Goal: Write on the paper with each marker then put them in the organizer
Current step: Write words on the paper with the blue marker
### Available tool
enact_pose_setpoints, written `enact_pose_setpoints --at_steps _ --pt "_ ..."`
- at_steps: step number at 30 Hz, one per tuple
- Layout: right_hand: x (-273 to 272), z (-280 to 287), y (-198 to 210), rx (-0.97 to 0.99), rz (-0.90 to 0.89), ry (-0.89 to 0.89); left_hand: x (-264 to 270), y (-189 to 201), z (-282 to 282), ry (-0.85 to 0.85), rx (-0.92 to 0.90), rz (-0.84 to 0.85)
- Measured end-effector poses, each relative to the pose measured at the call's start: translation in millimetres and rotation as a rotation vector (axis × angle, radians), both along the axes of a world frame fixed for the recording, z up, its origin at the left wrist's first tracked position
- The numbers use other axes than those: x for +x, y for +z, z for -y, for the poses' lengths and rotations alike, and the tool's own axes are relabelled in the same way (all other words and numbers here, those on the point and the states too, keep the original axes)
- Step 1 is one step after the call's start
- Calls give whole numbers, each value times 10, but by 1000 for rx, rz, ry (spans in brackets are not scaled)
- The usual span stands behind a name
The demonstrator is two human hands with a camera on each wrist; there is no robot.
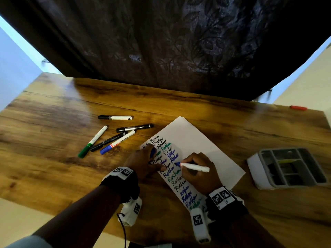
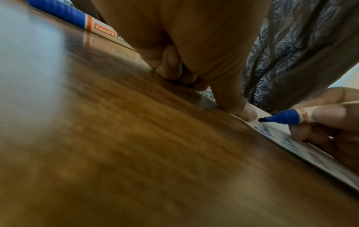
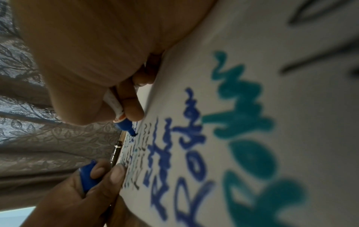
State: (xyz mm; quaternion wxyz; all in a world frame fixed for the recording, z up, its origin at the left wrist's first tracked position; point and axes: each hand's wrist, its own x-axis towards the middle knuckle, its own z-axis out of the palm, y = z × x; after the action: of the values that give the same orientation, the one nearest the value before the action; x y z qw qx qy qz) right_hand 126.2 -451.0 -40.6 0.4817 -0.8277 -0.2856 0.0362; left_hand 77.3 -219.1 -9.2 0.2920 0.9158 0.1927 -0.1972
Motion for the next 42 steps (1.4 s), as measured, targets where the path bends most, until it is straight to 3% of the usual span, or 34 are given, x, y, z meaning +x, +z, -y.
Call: enact_pose_setpoints --at_steps 42 --pt "3 32 -72 -10 29 -103 -26 103 47 -11 4 11"
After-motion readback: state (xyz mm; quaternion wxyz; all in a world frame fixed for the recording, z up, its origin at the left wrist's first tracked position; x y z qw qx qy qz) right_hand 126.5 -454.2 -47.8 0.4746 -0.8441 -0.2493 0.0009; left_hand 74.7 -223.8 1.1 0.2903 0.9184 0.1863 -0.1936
